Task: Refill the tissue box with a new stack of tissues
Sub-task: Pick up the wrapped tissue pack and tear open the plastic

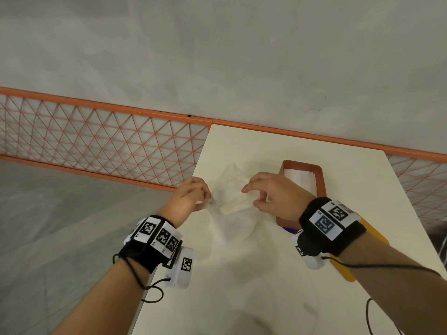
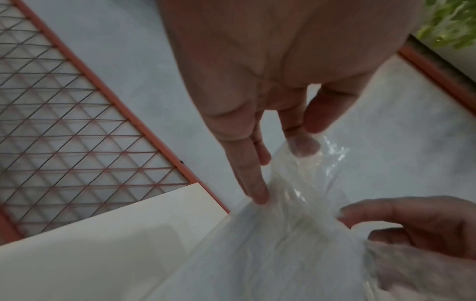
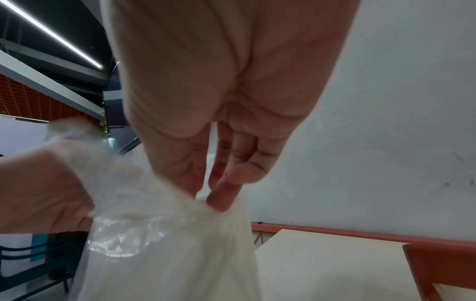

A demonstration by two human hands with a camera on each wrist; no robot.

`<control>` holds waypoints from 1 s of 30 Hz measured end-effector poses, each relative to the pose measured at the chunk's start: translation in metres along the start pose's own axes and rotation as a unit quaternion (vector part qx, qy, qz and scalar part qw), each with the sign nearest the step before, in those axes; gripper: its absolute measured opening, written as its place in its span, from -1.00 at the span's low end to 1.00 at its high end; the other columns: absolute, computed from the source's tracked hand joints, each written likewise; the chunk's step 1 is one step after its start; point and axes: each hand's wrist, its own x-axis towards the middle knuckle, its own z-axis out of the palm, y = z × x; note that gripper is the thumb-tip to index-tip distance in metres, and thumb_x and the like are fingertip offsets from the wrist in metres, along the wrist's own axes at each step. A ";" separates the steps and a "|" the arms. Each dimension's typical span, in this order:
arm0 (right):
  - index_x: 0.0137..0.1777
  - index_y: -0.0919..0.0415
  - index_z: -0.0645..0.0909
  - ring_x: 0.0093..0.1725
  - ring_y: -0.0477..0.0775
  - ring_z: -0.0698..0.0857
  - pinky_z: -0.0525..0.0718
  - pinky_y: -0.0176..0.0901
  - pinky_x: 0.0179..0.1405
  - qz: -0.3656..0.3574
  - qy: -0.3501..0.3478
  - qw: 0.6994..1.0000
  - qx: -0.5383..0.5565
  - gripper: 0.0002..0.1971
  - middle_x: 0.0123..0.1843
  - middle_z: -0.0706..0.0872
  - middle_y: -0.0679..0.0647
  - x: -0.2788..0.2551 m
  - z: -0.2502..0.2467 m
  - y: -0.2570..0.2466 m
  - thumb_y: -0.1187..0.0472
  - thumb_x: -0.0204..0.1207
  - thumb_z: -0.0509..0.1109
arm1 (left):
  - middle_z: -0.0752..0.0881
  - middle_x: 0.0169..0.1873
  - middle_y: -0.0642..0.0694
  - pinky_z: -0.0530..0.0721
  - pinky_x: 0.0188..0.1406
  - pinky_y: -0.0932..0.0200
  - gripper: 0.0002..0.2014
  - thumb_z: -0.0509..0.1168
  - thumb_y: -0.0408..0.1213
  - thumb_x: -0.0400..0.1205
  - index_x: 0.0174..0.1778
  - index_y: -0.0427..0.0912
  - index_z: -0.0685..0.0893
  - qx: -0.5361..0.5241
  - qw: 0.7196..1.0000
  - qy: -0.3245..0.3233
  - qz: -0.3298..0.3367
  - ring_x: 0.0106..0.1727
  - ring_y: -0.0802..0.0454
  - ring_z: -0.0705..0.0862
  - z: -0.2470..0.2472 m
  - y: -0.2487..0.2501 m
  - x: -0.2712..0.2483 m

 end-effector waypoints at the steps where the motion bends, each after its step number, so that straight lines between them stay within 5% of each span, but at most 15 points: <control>1: 0.32 0.01 0.67 -0.16 -0.04 0.71 0.59 -0.30 -0.01 0.002 -0.002 1.000 0.000 -0.61 0.25 0.62 -0.02 0.000 0.000 0.000 0.30 0.50 0.41 | 0.51 -0.10 0.00 0.68 0.24 -0.09 -0.74 0.28 -0.27 0.45 -0.58 -0.14 0.55 -0.006 1.000 0.012 -0.001 -0.03 0.03 0.66 -0.001 -0.003 0.001; 4: 0.32 -0.01 0.67 -0.18 -0.04 0.73 0.51 -0.42 -0.10 0.005 -0.017 1.000 -0.009 -0.60 0.25 0.60 -0.04 -0.001 -0.001 0.001 0.31 0.49 0.42 | 0.51 -0.14 -0.01 0.63 0.19 -0.03 -0.57 0.46 -0.08 0.44 -0.66 -0.11 0.46 0.094 0.995 0.036 0.027 -0.07 0.04 0.65 -0.002 -0.005 0.003; 6: 0.32 -0.02 0.66 -0.19 -0.04 0.73 0.48 -0.45 -0.13 0.003 -0.027 0.999 -0.018 -0.59 0.27 0.59 -0.04 0.000 -0.003 0.000 0.31 0.49 0.42 | 0.51 -0.09 0.00 0.63 0.07 0.18 -0.61 0.53 -0.33 0.41 -0.60 -0.09 0.46 0.136 0.989 0.023 0.048 -0.03 0.04 0.68 -0.002 -0.004 0.002; 8: 0.34 -0.02 0.64 -0.18 -0.03 0.72 0.50 -0.42 -0.13 -0.004 -0.040 0.999 -0.029 -0.58 0.30 0.58 -0.02 0.002 -0.004 -0.002 0.31 0.50 0.42 | 0.50 0.02 0.02 0.63 -0.01 0.13 -0.73 0.45 -0.57 0.40 -0.40 -0.10 0.63 0.138 0.989 -0.008 0.059 0.08 0.04 0.68 -0.003 -0.001 0.000; 10: 0.38 0.00 0.62 -0.17 -0.08 0.64 0.55 -0.33 -0.04 -0.014 -0.051 0.997 -0.054 -0.58 0.33 0.58 0.00 0.004 -0.005 -0.005 0.30 0.53 0.41 | 0.45 0.20 0.09 0.65 0.01 0.12 -0.59 0.30 -0.61 0.42 -0.10 0.05 0.76 0.174 0.982 -0.036 0.068 0.26 0.11 0.56 0.000 0.003 -0.003; 12: 0.42 0.02 0.60 -0.11 -0.17 0.50 0.59 -0.24 0.09 -0.017 -0.051 0.995 -0.079 -0.58 0.36 0.59 0.02 0.005 -0.004 -0.008 0.28 0.56 0.39 | 0.34 0.39 0.16 0.61 0.11 0.19 -0.42 0.21 -0.58 0.46 0.16 0.21 0.71 0.232 0.969 -0.054 0.061 0.34 0.15 0.42 0.005 0.005 -0.005; 15: 0.47 0.05 0.56 0.01 -0.11 0.53 0.59 -0.14 0.19 -0.018 -0.053 0.994 -0.090 -0.56 0.38 0.60 0.05 0.007 -0.002 -0.010 0.27 0.59 0.34 | 0.27 0.53 0.09 0.54 0.13 0.18 -0.38 0.18 -0.52 0.50 0.34 0.24 0.62 0.280 0.956 -0.066 0.063 0.36 0.02 0.49 0.014 0.004 -0.006; 18: 0.50 0.08 0.54 0.14 0.02 0.62 0.62 -0.07 0.20 -0.023 -0.053 0.993 -0.105 -0.55 0.37 0.60 0.08 0.006 0.001 -0.011 0.28 0.59 0.32 | 0.30 0.54 0.03 0.50 0.04 0.28 -0.44 0.20 -0.47 0.54 0.36 0.20 0.63 0.282 0.955 -0.061 0.063 0.32 -0.01 0.55 0.020 -0.001 -0.006; 23: 0.46 0.11 0.57 0.01 0.00 0.62 0.65 -0.03 0.11 -0.035 -0.038 0.993 -0.102 -0.56 0.33 0.60 0.07 0.002 0.004 -0.011 0.30 0.58 0.33 | 0.30 0.41 0.18 0.53 0.29 0.18 -0.52 0.22 -0.35 0.61 0.33 0.30 0.62 0.268 0.958 -0.057 0.085 0.37 0.18 0.39 0.022 -0.006 -0.007; 30: 0.46 0.08 0.58 0.14 0.02 0.68 0.64 -0.04 0.21 -0.033 -0.036 0.993 -0.112 -0.59 0.39 0.59 -0.01 -0.001 0.006 -0.012 0.25 0.61 0.32 | 0.38 0.44 0.07 0.44 -0.07 0.50 -0.64 0.25 -0.28 0.64 0.27 0.21 0.71 0.247 0.964 -0.028 0.088 0.40 0.13 0.48 0.021 -0.015 0.000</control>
